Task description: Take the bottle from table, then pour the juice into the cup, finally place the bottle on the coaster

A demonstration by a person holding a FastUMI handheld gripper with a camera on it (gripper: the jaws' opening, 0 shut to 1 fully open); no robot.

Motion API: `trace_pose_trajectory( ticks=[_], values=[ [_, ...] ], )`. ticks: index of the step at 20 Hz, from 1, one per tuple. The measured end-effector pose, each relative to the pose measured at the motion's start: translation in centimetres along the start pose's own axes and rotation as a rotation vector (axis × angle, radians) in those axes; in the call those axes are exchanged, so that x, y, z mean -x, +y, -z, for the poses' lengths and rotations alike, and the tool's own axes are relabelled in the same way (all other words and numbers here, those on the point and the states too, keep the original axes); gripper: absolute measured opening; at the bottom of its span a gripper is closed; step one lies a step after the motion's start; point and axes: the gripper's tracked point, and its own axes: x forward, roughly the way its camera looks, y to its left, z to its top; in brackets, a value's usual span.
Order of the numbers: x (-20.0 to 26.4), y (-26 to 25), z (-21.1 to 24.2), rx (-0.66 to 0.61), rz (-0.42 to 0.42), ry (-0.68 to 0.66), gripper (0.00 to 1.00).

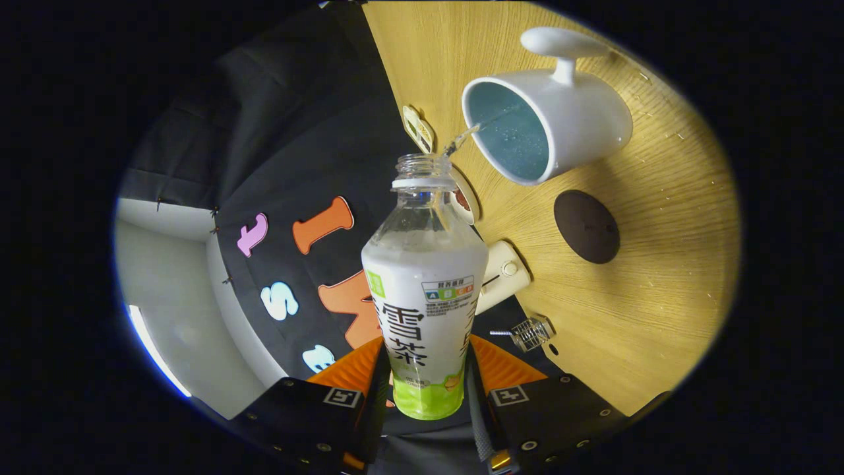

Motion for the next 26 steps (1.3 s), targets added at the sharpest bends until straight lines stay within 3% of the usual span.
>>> trace_pose_trajectory(
  ticks=[26],
  values=[
    [0.0, 1.8, -0.1, -0.21, -0.101, -0.027, 0.57]
  ],
)
